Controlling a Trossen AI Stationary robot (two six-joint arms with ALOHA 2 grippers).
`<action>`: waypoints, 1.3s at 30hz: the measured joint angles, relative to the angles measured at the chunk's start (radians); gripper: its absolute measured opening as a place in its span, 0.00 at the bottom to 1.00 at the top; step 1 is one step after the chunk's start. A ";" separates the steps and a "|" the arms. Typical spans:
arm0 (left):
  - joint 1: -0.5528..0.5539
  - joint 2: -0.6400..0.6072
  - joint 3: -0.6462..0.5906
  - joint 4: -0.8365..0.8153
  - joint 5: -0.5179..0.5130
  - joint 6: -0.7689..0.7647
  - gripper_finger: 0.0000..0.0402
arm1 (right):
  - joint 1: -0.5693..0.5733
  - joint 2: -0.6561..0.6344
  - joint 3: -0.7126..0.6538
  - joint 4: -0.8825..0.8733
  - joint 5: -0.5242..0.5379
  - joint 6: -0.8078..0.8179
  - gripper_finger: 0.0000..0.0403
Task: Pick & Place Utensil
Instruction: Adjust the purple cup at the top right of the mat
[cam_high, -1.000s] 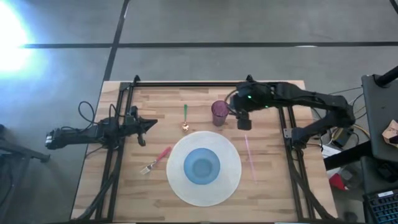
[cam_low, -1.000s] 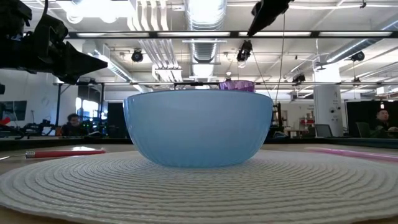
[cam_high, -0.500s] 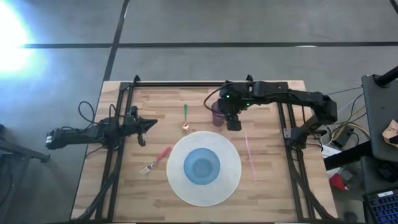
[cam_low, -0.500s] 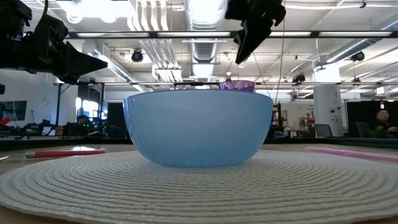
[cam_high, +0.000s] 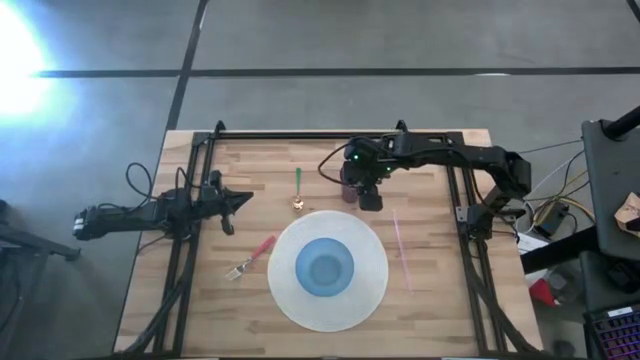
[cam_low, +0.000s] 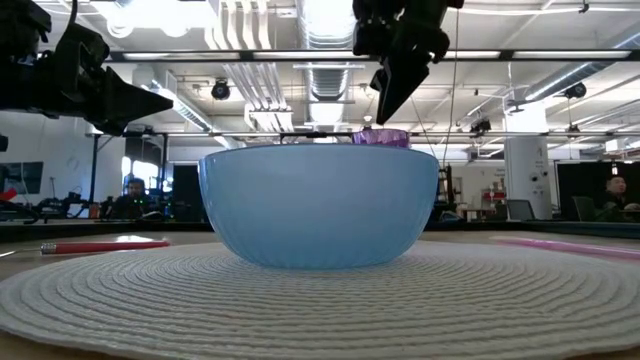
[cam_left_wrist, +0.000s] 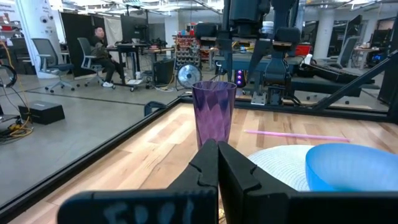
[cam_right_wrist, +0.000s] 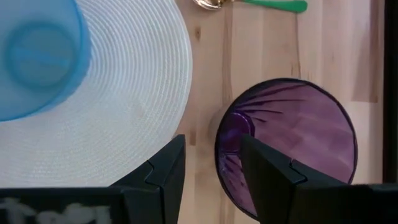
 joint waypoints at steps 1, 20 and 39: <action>0.000 0.000 0.000 0.000 0.000 0.000 0.00 | 0.000 0.005 0.000 0.001 0.000 0.002 0.37; 0.000 0.003 0.000 0.000 0.000 0.000 0.00 | -0.016 0.058 -0.006 -0.004 0.001 0.023 0.19; 0.000 0.003 0.000 0.000 0.000 0.000 0.00 | -0.020 0.017 0.013 -0.128 0.030 0.071 0.02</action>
